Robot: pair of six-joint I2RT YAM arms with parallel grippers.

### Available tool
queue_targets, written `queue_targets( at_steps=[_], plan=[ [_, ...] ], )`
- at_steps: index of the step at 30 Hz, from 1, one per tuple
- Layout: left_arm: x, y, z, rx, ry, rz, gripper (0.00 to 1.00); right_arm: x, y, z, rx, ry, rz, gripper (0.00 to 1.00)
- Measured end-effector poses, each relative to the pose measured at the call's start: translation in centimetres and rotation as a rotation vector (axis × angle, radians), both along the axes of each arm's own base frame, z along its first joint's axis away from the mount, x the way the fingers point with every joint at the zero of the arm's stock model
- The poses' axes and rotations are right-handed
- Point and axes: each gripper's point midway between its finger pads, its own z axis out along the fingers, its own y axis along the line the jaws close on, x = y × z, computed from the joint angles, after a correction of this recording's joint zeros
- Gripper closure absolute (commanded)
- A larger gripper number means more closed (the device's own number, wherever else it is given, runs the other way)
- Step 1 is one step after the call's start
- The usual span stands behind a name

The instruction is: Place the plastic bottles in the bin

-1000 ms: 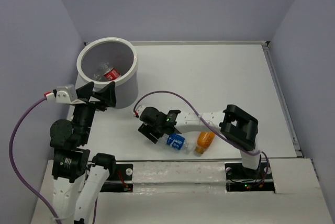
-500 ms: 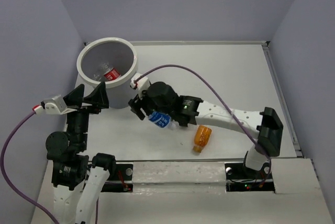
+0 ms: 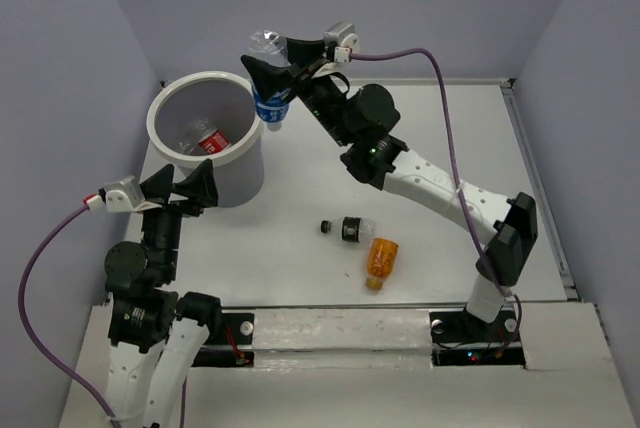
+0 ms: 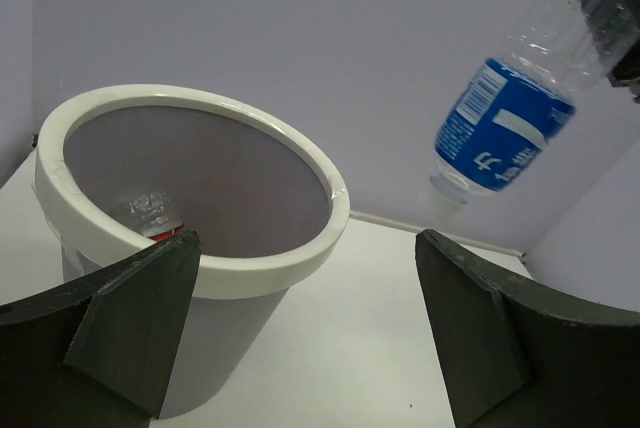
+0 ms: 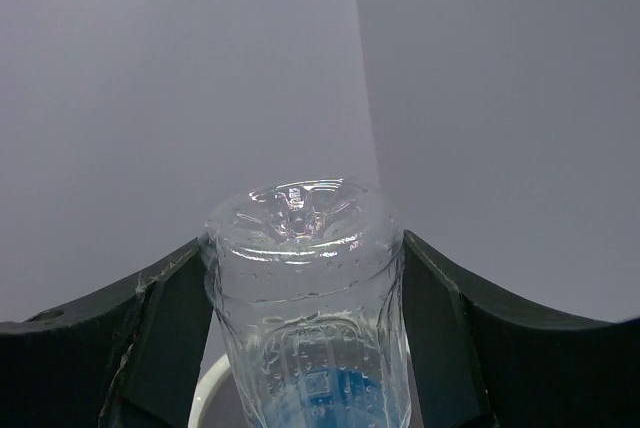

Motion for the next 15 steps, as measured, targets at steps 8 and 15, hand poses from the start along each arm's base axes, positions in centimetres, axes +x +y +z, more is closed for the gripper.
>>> queue_targets(
  at_steps=[8,15],
  plan=[
    [-0.1,-0.4,0.0,-0.001,-0.002,-0.021,0.01,4.7,6.1,-1.1,0.098,-0.052,0.099,0.51],
    [-0.2,-0.9,0.0,0.000,-0.002,-0.045,0.01,7.5,9.6,-5.2,0.064,0.012,0.154,0.00]
  ],
)
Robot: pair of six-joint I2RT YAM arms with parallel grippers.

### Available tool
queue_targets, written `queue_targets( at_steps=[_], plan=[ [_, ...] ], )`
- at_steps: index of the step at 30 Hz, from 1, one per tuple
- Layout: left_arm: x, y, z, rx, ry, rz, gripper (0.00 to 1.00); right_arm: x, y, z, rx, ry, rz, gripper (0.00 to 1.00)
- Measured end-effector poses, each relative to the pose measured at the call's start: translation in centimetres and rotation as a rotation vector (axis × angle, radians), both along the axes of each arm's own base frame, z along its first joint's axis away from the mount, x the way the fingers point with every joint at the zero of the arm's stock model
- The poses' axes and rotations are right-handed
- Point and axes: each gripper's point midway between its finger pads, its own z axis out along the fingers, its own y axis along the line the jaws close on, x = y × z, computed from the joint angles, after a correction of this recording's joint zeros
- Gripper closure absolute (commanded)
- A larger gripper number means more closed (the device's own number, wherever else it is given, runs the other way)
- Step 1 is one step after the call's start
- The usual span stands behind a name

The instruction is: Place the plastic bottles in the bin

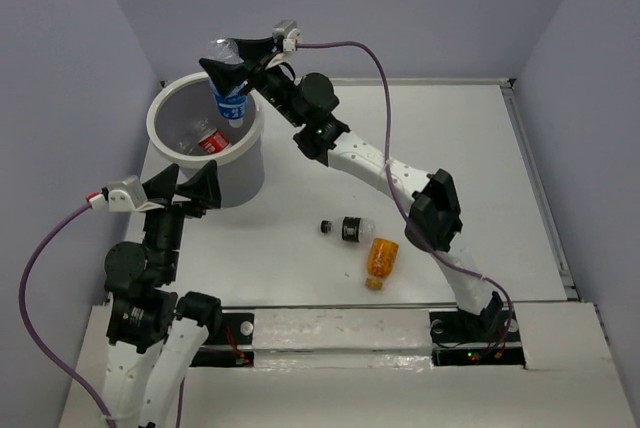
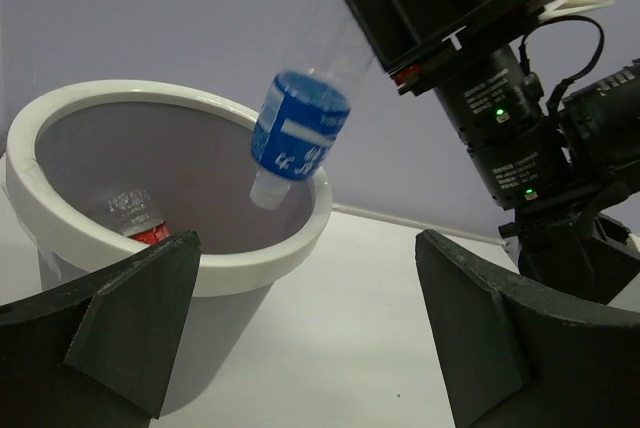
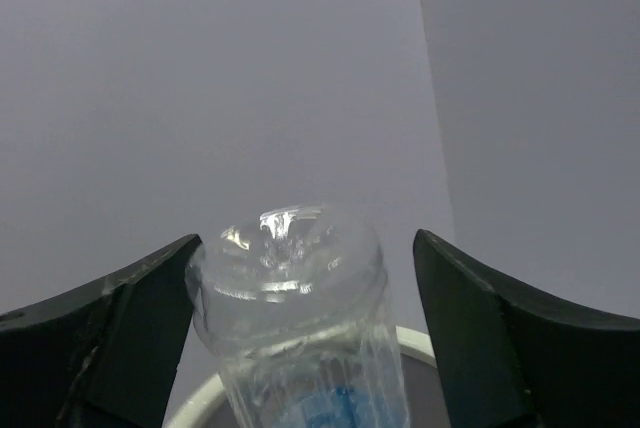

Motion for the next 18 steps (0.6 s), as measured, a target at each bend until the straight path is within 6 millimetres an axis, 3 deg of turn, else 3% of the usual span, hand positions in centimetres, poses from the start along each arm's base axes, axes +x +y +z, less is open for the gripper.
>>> queue_targets(
  at_steps=[5,9,11,14,17,18],
  plan=[
    [-0.1,-0.4,0.0,0.001,0.000,-0.018,0.01,0.7,1.4,-2.6,-0.085,0.063,0.021,0.00],
    [-0.2,-1.7,0.1,0.018,-0.008,-0.090,0.01,0.5,1.1,-2.5,-0.129,0.078,0.034,0.00],
    [-0.1,-3.1,0.3,0.036,-0.017,-0.159,0.01,-0.3,-0.1,-2.4,-0.176,0.089,0.024,0.01],
    [0.9,-6.0,-0.4,0.067,0.019,-0.296,0.01,-2.4,-4.0,-1.5,-0.234,0.103,-0.034,0.02],
    [2.4,-10.0,-2.6,0.064,0.124,-0.490,0.01,-4.9,-10.1,-0.5,-0.261,0.125,-0.132,0.03],
    [2.7,-11.3,-3.3,0.055,0.157,-0.544,0.01,-5.9,-13.0,0.0,-0.253,0.130,-0.180,0.03]
  ],
)
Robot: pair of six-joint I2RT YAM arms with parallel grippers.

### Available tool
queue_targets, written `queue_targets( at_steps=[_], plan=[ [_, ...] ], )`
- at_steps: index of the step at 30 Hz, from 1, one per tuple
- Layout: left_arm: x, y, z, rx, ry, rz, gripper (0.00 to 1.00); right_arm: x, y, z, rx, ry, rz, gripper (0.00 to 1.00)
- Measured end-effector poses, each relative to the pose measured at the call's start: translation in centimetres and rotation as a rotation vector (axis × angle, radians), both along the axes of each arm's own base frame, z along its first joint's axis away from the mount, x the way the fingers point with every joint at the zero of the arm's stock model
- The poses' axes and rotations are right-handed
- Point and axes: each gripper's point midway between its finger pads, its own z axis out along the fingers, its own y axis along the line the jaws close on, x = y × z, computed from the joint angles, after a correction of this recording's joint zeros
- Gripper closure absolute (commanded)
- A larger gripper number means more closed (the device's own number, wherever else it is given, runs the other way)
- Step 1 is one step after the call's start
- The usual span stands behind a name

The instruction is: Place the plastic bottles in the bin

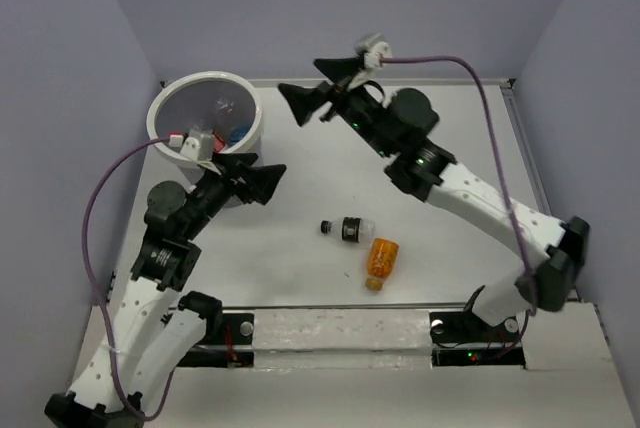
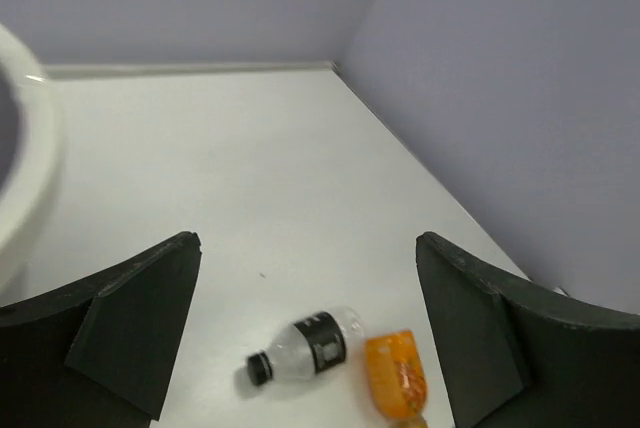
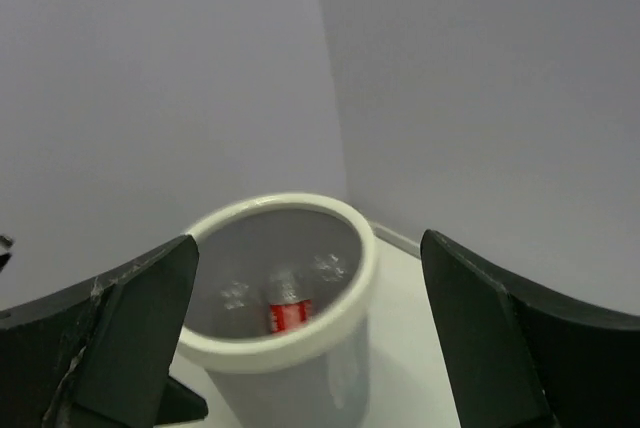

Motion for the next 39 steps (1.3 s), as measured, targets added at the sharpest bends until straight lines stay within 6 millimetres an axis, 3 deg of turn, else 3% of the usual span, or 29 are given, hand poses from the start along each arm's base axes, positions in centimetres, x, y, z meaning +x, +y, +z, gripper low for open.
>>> queue_targets(
  at_steps=[2,3,6,7,9,12,17,20,23,32,39],
  plan=[
    [-0.1,-3.0,-1.3,-0.003,0.061,-0.105,0.01,-1.7,-5.8,-0.3,0.015,0.018,-0.104,0.03],
    [-0.7,-5.5,-2.4,0.012,0.102,-0.180,0.01,-2.5,-8.8,-1.0,0.024,0.033,-0.156,0.03],
    [-2.6,-10.5,-5.1,0.069,0.191,-0.317,0.01,-2.9,-15.5,-4.5,0.016,0.112,-0.327,0.04],
    [-3.6,-12.7,-6.2,0.106,0.223,-0.362,0.01,-3.0,-17.1,-5.5,0.016,0.134,-0.372,0.04],
    [-5.2,-16.1,-7.7,0.172,0.250,-0.402,0.01,-3.3,-19.7,-9.3,-0.034,0.209,-0.454,0.04],
    [-7.5,-19.8,-10.3,0.280,0.276,-0.432,0.01,-4.6,-22.7,-12.9,-0.102,0.286,-0.533,0.04],
    [-9.5,-22.8,-15.3,0.435,0.320,-0.396,0.01,-6.1,-25.3,-12.8,-0.096,0.296,-0.584,0.04],
    [-10.5,-24.7,-19.3,0.542,0.358,-0.355,0.01,-6.8,-26.2,-12.2,-0.071,0.288,-0.591,0.04],
    [-10.8,-24.9,-22.0,0.603,0.394,-0.316,0.02,-7.0,-26.4,-12.4,-0.065,0.293,-0.590,0.05],
    [-10.2,-26.7,-25.2,0.679,0.421,-0.208,0.06,-7.4,-26.5,-13.5,-0.079,0.312,-0.581,0.05],
    [-9.7,-26.0,-26.4,0.747,0.402,-0.120,0.08,-7.4,-26.1,-14.2,-0.097,0.320,-0.565,0.05]
  ],
)
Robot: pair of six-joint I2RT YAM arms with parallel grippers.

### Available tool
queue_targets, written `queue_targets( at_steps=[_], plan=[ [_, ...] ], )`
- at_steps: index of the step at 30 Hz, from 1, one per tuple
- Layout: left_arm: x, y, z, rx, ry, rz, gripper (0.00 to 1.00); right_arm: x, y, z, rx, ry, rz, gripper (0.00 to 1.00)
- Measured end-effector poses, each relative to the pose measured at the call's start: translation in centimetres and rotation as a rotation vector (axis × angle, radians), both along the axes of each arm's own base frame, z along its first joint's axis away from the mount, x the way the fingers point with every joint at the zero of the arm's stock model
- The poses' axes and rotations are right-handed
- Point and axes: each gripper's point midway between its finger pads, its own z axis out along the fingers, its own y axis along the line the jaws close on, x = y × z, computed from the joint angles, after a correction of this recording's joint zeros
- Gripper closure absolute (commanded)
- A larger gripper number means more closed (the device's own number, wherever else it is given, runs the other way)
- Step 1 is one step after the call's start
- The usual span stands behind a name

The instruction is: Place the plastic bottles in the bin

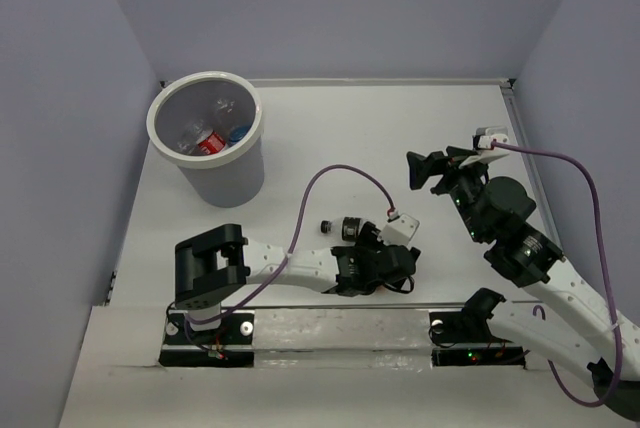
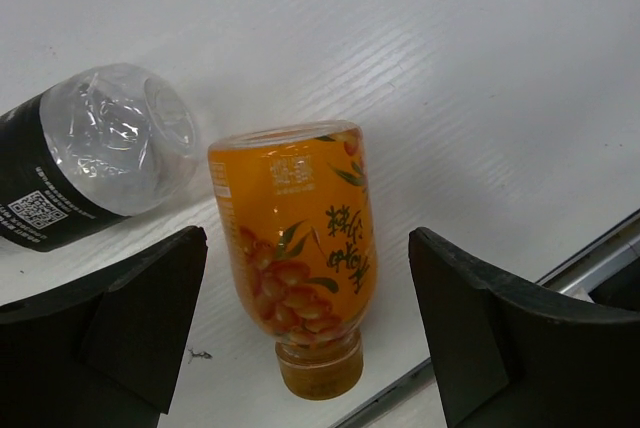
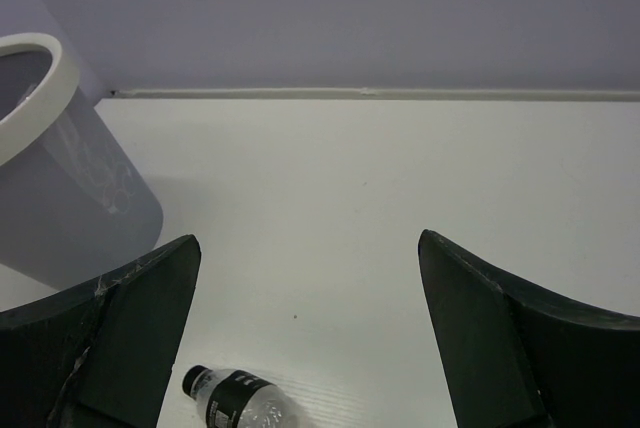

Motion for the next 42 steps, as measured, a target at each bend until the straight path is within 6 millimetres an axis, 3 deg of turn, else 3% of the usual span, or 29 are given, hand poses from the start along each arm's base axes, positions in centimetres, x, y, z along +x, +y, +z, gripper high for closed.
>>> queue_targets(
  at_steps=[6,13,16,20,23,28,31,33,36,39,42],
  plan=[
    [0.6,0.5,-0.3,0.031,-0.031,0.034,0.12,-0.1,0.1,0.0,-0.002,0.001,0.009,0.05],
    [0.6,0.6,-2.9,0.096,-0.030,0.034,0.17,-0.2,0.6,0.0,0.001,0.001,0.034,0.05],
    [0.5,0.5,-3.2,0.099,-0.031,0.030,0.25,-0.3,0.9,0.0,0.008,0.002,0.052,0.05],
    [0.4,0.2,-3.1,0.092,-0.035,0.022,0.46,-0.6,1.1,0.2,0.020,-0.002,0.073,0.06],
    [0.5,0.1,-3.0,0.088,-0.039,0.019,0.54,-0.8,1.2,0.4,0.029,-0.006,0.085,0.06],
    [0.0,0.0,-1.6,0.052,-0.054,0.005,0.54,-1.3,0.9,0.6,0.035,-0.006,0.088,0.07],
    [-0.4,0.3,1.4,-0.009,-0.075,-0.013,0.54,-1.5,0.8,0.4,0.028,0.011,0.089,0.07],
    [-0.6,0.6,5.5,-0.102,-0.099,-0.023,0.54,-1.6,0.7,0.4,0.024,0.017,0.089,0.07],
    [-0.3,2.0,13.7,-0.302,-0.162,-0.012,0.54,-1.7,0.5,0.1,0.014,0.029,0.088,0.08],
    [0.8,5.5,22.5,-0.515,-0.252,0.047,0.54,-2.1,0.4,0.2,0.015,0.032,0.095,0.08],
    [2.8,9.2,26.7,-0.597,-0.326,0.131,0.54,-2.6,0.3,1.1,0.029,0.014,0.115,0.08]
  ],
)
